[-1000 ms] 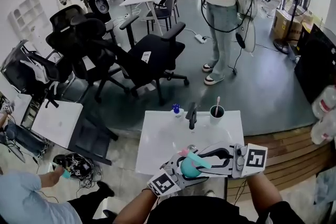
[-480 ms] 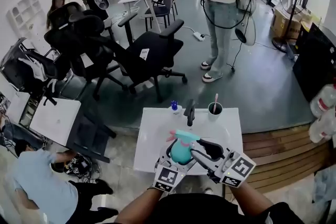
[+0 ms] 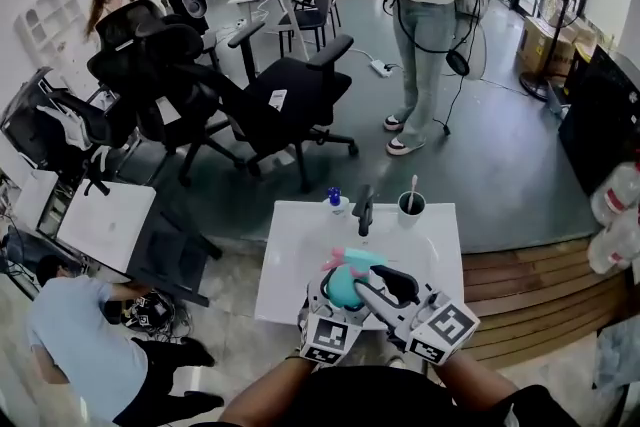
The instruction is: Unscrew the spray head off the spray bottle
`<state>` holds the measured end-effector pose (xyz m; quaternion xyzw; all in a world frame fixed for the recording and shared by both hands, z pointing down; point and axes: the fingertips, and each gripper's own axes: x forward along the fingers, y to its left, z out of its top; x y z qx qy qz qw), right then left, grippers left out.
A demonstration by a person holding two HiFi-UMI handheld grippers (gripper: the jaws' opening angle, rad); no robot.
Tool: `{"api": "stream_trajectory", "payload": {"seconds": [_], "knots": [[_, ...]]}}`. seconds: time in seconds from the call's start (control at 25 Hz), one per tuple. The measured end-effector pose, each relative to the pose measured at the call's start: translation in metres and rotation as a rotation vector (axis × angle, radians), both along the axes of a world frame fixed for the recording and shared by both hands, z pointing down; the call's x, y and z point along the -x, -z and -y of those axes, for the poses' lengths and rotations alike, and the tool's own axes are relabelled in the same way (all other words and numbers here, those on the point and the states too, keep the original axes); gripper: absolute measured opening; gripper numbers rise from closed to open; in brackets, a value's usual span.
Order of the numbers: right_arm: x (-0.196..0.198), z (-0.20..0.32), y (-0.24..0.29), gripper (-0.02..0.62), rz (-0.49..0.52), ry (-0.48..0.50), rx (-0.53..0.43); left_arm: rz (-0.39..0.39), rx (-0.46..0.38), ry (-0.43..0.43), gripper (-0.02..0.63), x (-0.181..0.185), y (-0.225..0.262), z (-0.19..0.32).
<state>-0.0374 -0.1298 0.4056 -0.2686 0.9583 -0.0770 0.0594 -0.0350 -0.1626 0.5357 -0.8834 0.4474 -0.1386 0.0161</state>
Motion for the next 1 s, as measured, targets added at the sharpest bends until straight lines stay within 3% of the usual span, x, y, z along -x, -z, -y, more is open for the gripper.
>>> {"api": "stream_trajectory", "payload": {"seconds": [0.56,0.76,1.0], "knots": [[0.003,0.001,-0.001,0.144,-0.022,0.007,-0.005,0.019,0.01,-0.027,0.463,-0.006,-0.004,-0.009],[0.006,-0.009,0.0,0.138,-0.061,0.164,-0.057,-0.047,0.015,-0.167,0.463,-0.02,0.009,-0.021],[0.001,-0.03,0.004,0.143,-0.103,0.409,-0.15,-0.054,0.028,-0.313,0.463,-0.037,0.011,-0.041]]}}
